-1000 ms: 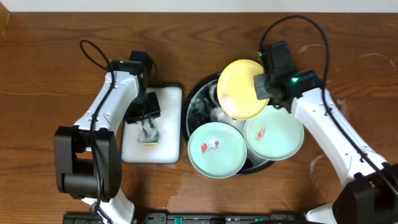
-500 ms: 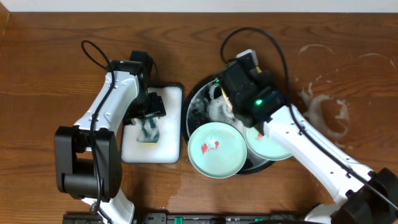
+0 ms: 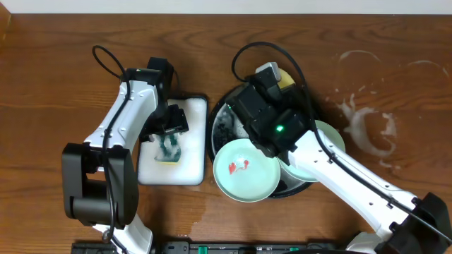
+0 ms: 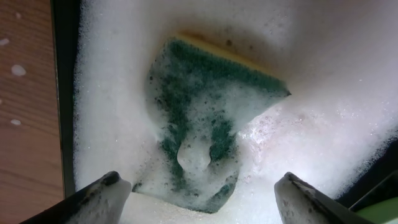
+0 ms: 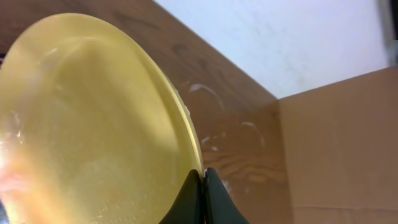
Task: Clean dirty plates on tray and stack at the side
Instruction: 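Lift the yellow plate upright with the right gripper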
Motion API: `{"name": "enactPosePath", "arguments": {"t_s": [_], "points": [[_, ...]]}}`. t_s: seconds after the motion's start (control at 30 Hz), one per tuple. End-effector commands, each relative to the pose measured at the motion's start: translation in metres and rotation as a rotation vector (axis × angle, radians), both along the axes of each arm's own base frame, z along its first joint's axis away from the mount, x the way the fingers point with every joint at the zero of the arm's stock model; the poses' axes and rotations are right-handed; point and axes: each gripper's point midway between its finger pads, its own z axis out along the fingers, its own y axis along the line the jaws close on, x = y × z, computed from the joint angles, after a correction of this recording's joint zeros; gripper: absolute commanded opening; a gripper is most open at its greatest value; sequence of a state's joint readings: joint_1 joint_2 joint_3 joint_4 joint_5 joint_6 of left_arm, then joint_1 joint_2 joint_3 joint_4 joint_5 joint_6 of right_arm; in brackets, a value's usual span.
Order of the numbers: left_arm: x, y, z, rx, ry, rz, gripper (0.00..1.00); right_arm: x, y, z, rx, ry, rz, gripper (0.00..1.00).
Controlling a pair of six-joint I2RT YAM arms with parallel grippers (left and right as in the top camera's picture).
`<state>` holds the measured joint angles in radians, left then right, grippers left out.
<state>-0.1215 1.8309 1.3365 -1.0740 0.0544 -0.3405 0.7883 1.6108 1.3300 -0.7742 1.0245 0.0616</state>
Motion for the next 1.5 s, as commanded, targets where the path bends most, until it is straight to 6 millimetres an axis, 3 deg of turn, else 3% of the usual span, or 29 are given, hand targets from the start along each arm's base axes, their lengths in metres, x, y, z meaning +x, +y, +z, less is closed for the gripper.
{"name": "enactPosePath", "arguments": {"t_s": [0.0,0.4,0.7,1.47], "points": [[-0.001,0.000,0.001,-0.006,0.003,0.004,0.81,-0.006,0.000,0.024,-0.054,-0.073,-0.005,0.01],[-0.001,0.000,0.001,-0.006,0.003,0.004,0.82,-0.010,0.011,0.025,-0.060,-0.071,0.030,0.01],[-0.001,0.000,0.001,-0.006,0.003,0.004,0.82,-0.001,0.021,0.037,-0.178,-0.060,0.114,0.01],[-0.001,0.000,0.001,-0.006,0.003,0.004,0.82,0.000,0.021,0.038,-0.186,-0.062,0.116,0.01]]}}
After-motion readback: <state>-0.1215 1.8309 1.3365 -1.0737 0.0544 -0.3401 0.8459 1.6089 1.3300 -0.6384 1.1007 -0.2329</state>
